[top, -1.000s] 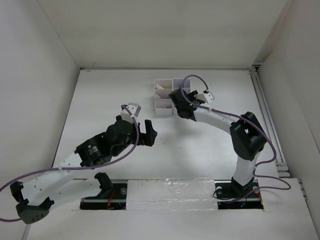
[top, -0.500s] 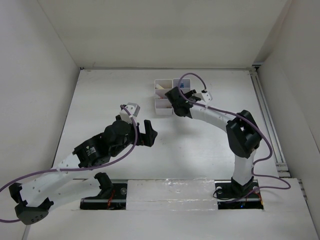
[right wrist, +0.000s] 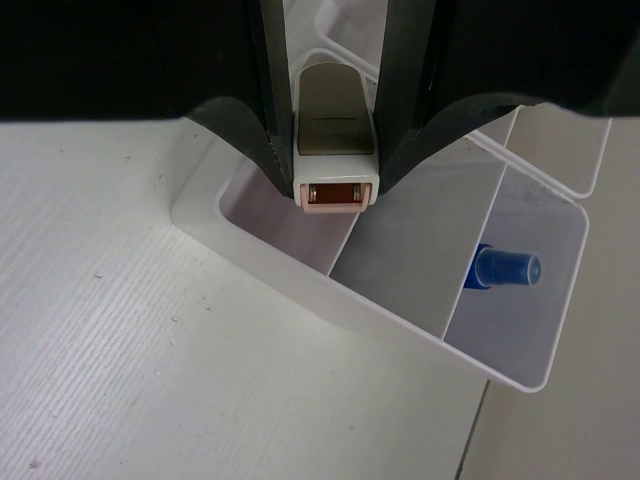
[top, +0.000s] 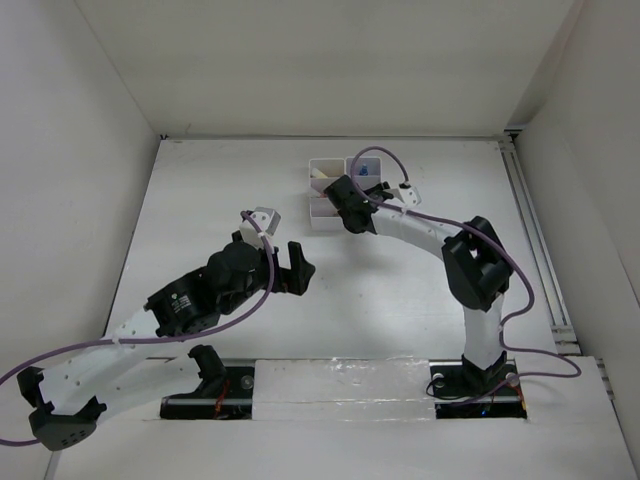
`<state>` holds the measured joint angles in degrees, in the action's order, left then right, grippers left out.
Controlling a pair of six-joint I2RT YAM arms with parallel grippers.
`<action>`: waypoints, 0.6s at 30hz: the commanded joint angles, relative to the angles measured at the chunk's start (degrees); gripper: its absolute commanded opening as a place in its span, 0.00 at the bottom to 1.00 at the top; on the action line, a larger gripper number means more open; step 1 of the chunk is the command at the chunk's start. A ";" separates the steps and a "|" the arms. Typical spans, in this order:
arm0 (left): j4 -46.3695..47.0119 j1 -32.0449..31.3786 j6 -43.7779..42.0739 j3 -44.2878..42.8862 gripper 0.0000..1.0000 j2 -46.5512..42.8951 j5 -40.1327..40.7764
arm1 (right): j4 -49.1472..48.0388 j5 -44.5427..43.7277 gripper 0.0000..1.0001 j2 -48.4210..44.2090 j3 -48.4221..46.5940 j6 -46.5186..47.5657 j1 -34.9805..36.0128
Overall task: Sort the stationery into containers
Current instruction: Place the stapler in the storage box.
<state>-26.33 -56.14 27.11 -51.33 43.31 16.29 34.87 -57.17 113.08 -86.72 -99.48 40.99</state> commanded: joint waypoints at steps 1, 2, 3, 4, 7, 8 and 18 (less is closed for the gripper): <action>1.89 0.24 -1.01 0.35 1.00 -1.29 -0.74 | 2.74 -3.38 0.08 1.09 -2.49 -3.08 0.58; 1.89 0.24 -1.01 0.35 1.00 -1.30 -0.74 | 3.27 -3.39 0.09 1.09 -2.49 -3.09 0.58; 1.89 0.24 -1.01 0.35 1.00 -1.30 -0.74 | 3.88 -3.39 0.09 1.09 -3.19 -3.70 0.58; 1.89 0.24 -1.01 0.35 1.00 -1.30 -0.74 | 4.50 -3.39 0.09 1.79 -3.80 -4.40 0.58; 1.89 0.24 -1.01 0.35 1.00 -1.30 -0.74 | 6.78 -3.39 0.09 3.11 -5.47 -5.80 0.58; 1.89 0.24 -1.01 0.35 1.00 -1.30 -0.74 | 8.01 -3.39 0.10 3.72 -5.48 -6.77 0.58; 2.42 0.24 -1.01 0.35 1.00 -1.83 -1.27 | 9.25 -3.39 0.18 4.26 -6.71 -8.62 0.58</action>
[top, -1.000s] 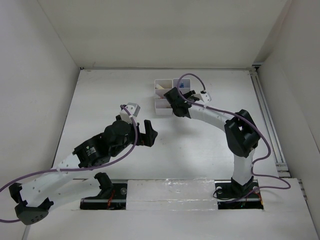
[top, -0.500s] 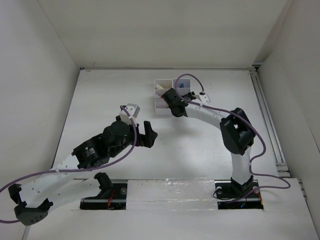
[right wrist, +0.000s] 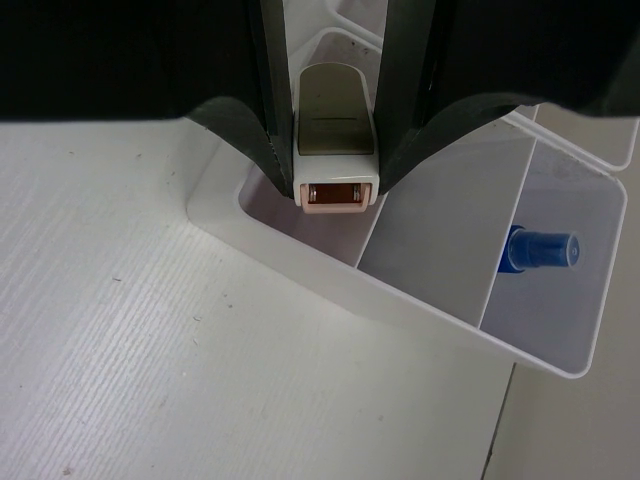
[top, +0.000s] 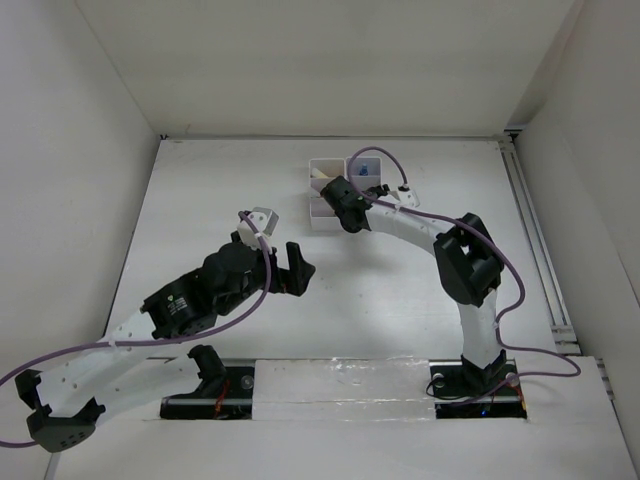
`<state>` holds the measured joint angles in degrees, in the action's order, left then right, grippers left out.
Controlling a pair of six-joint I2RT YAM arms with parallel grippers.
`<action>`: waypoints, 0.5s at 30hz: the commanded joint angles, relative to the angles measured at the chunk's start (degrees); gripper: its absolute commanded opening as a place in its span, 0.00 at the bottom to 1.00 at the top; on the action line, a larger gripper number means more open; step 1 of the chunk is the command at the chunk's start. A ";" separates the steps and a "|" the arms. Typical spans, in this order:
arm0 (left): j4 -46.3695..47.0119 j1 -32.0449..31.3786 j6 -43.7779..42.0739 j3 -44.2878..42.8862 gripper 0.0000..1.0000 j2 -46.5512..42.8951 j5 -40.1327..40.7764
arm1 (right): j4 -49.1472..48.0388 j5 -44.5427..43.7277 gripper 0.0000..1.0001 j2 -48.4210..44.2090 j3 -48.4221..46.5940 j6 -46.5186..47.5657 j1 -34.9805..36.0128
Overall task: Sort the stationery into containers
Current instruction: Place the stapler in the storage box.
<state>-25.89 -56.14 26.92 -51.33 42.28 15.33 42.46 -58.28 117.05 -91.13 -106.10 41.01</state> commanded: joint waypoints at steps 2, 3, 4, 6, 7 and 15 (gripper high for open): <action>1.98 0.24 -0.81 0.35 1.00 -0.80 -0.83 | 1.66 -2.28 0.20 0.28 -2.30 -2.00 1.08; 1.98 0.24 -1.34 0.35 1.00 -0.80 -0.83 | 1.66 -2.28 0.20 0.28 -2.30 -2.00 1.09; 1.98 0.24 -1.34 0.35 1.00 -0.80 -0.83 | 1.66 -2.28 0.21 0.28 -2.30 -2.00 1.09; 1.98 0.24 -1.34 0.35 1.00 -0.80 -0.83 | 1.66 -2.28 0.21 0.81 -2.30 -2.00 1.09; 1.98 0.24 -1.34 0.88 1.00 -0.80 -0.83 | 1.66 -2.28 0.22 0.81 -2.30 -2.00 1.09; 1.98 0.24 -1.34 0.88 1.00 -1.33 -1.36 | 2.19 -2.28 0.29 0.81 -2.30 -2.00 1.09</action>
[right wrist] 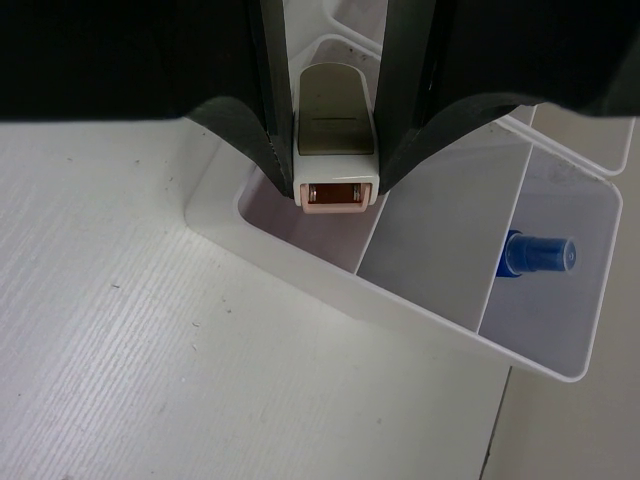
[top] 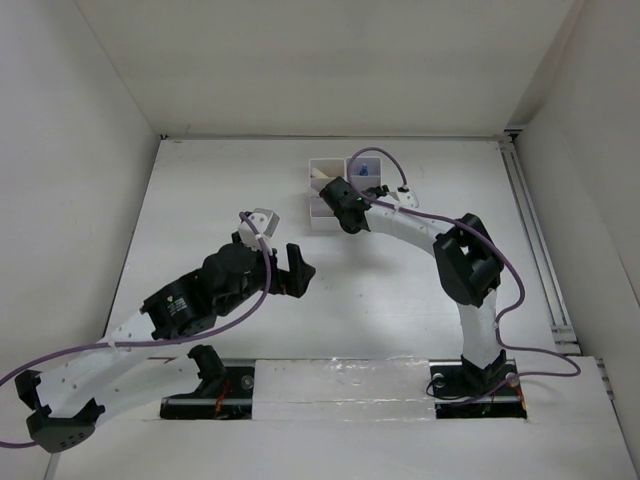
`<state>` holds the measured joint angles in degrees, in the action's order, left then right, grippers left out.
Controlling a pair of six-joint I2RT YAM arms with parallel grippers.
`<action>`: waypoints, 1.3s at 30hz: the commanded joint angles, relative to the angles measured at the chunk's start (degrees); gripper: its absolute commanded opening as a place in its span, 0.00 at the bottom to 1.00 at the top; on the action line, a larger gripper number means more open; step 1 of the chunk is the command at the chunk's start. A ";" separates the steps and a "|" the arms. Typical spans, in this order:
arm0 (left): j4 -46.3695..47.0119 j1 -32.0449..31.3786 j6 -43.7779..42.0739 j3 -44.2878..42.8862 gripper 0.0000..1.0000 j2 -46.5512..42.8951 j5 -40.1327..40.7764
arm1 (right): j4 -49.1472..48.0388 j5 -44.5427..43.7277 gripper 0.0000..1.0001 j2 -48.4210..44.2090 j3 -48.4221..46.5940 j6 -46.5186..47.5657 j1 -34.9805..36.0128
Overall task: Sort the stationery into containers
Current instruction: Place the stapler in the storage box.
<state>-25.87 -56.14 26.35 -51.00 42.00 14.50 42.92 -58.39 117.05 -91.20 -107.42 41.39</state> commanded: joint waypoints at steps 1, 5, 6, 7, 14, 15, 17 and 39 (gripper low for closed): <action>1.96 0.24 -0.77 0.55 1.00 -1.04 -0.53 | 1.73 -2.17 0.34 0.81 -2.23 -0.69 0.71; 2.48 0.24 -0.77 0.55 1.00 -1.57 -0.53 | 1.73 -1.64 0.37 0.81 -2.76 -0.69 0.71; 2.49 0.24 -0.77 0.55 1.00 -1.57 -0.53 | 1.73 -1.64 0.37 0.81 -2.76 -0.69 0.71; 2.49 0.24 -0.77 0.55 1.00 -1.57 -0.53 | 1.73 -1.64 0.39 0.81 -2.76 -0.69 0.71; 2.49 0.24 -0.77 0.55 1.00 -2.10 -0.53 | 1.73 -1.64 0.51 0.81 -2.76 -0.69 1.24; 2.49 0.24 -0.77 0.55 1.00 -2.10 -1.05 | 1.73 -1.64 0.55 0.81 -2.76 -0.69 1.24; 2.49 0.24 -0.77 1.08 1.00 -2.62 -1.05 | 1.73 -1.64 0.55 0.81 -2.76 -0.69 1.24; 2.49 0.24 -0.25 1.08 1.00 -2.10 1.14 | 0.75 -2.96 0.75 -13.78 8.67 -0.69 5.89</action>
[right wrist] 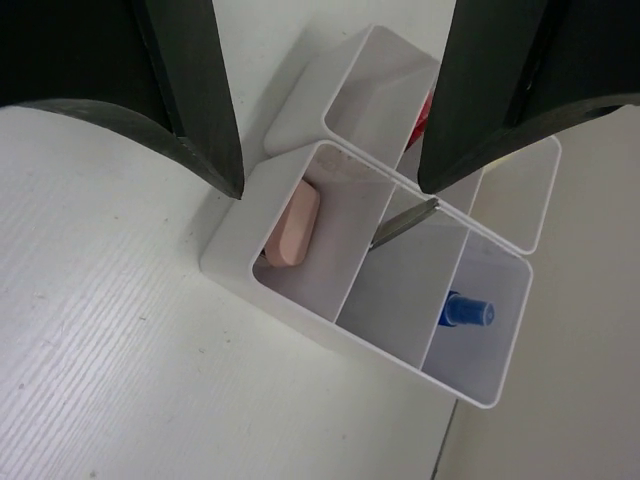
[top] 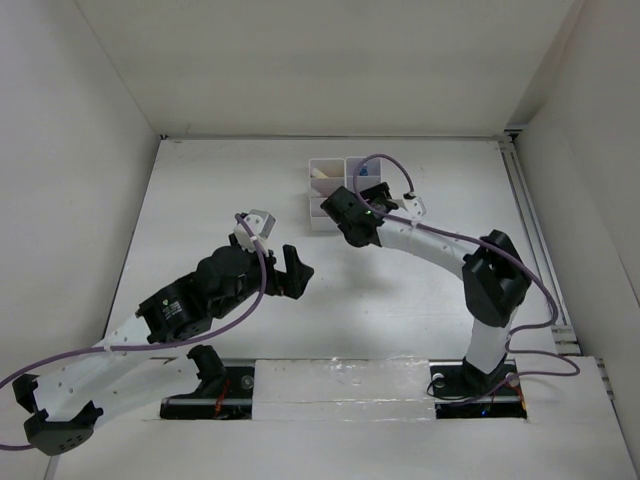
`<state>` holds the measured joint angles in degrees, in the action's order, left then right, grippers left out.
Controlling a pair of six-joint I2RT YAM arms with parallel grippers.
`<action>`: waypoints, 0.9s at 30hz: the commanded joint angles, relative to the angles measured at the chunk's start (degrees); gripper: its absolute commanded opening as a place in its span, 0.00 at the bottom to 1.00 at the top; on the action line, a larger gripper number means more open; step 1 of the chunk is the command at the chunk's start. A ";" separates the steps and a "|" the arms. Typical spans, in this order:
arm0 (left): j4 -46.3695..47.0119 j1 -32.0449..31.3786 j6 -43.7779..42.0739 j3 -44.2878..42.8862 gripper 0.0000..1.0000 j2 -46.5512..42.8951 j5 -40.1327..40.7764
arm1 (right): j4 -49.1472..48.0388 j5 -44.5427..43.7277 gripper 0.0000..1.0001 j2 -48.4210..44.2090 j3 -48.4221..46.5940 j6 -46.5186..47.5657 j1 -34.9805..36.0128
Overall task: Sort the stationery into containers
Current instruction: Place the stapler in the storage box, then reset both arms
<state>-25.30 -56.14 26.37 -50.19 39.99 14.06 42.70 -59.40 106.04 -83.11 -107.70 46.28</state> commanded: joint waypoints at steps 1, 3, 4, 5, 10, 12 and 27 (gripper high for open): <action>1.31 0.24 -0.27 -0.25 1.00 -0.08 1.58 | 2.29 -1.95 0.77 -3.55 0.58 -0.41 1.00; 0.78 0.24 0.96 -0.25 1.00 -0.08 3.59 | 7.37 -2.56 0.86 -4.17 0.58 -0.41 1.62; -0.01 0.24 1.49 -0.25 1.00 0.44 4.47 | 9.05 -2.57 0.90 -4.78 0.58 -0.41 3.01; -0.01 0.24 2.01 -0.78 1.00 0.44 5.52 | 10.64 -3.44 0.94 -5.83 0.58 -0.41 3.55; -5.54 0.24 7.89 -3.06 1.00 0.44 18.23 | 14.87 -6.60 1.00 -11.98 5.67 10.47 5.40; -9.49 0.24 12.45 -4.55 1.00 0.44 22.56 | 11.38 -7.75 1.00 -18.45 10.30 20.10 7.94; -28.23 0.24 25.40 -12.39 1.00 -7.64 41.22 | 11.01 13.52 1.00 -78.59 27.83 56.81 16.46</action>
<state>-50.06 -56.12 47.94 -61.10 34.46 50.50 47.66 -48.45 31.44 -54.96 -52.34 60.34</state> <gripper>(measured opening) 0.997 0.999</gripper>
